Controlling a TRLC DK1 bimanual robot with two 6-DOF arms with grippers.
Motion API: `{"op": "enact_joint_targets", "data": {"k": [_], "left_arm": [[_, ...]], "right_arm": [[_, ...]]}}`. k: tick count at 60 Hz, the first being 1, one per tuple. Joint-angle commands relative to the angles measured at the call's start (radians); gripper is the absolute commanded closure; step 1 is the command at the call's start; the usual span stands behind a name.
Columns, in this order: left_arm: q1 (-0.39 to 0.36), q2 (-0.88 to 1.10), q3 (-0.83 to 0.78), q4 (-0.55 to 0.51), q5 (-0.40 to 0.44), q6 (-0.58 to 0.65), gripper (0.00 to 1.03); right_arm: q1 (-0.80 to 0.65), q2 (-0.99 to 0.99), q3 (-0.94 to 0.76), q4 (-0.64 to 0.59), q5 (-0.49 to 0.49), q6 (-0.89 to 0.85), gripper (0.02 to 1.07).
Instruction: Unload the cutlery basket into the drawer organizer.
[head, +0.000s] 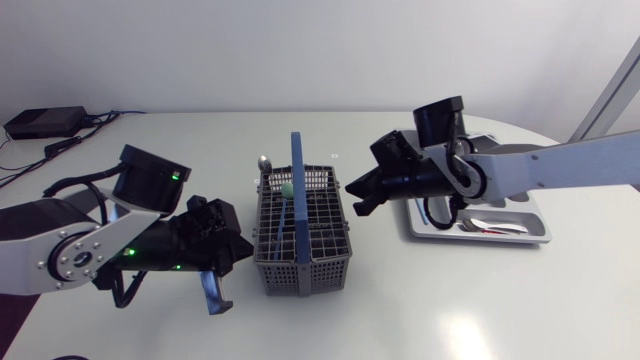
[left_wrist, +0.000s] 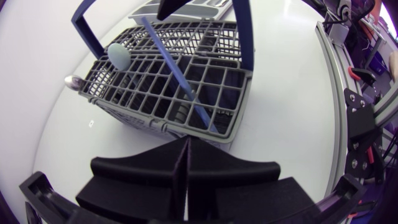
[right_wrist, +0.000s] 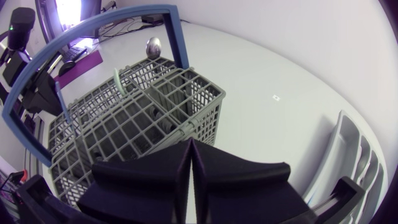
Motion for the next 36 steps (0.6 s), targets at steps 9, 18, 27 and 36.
{"op": "enact_joint_targets", "data": {"k": [9,18,27,36], "left_arm": [[-0.061,0.086,-0.007,0.049,0.012,-0.015,0.97],[-0.094,0.106,0.018,0.058,0.013,-0.035,0.97],[-0.139,0.114,0.035,0.098,0.012,-0.085,0.97],[-0.076,-0.021,0.013,0.052,0.006,-0.075,0.97]], "right_arm": [[0.048,0.138,0.149,0.001,0.014,0.051,1.01],[0.093,0.181,0.255,-0.042,0.042,0.057,1.01],[0.074,0.166,0.297,-0.068,0.080,0.051,1.01],[0.016,0.023,0.182,-0.087,0.080,0.017,1.01]]}}
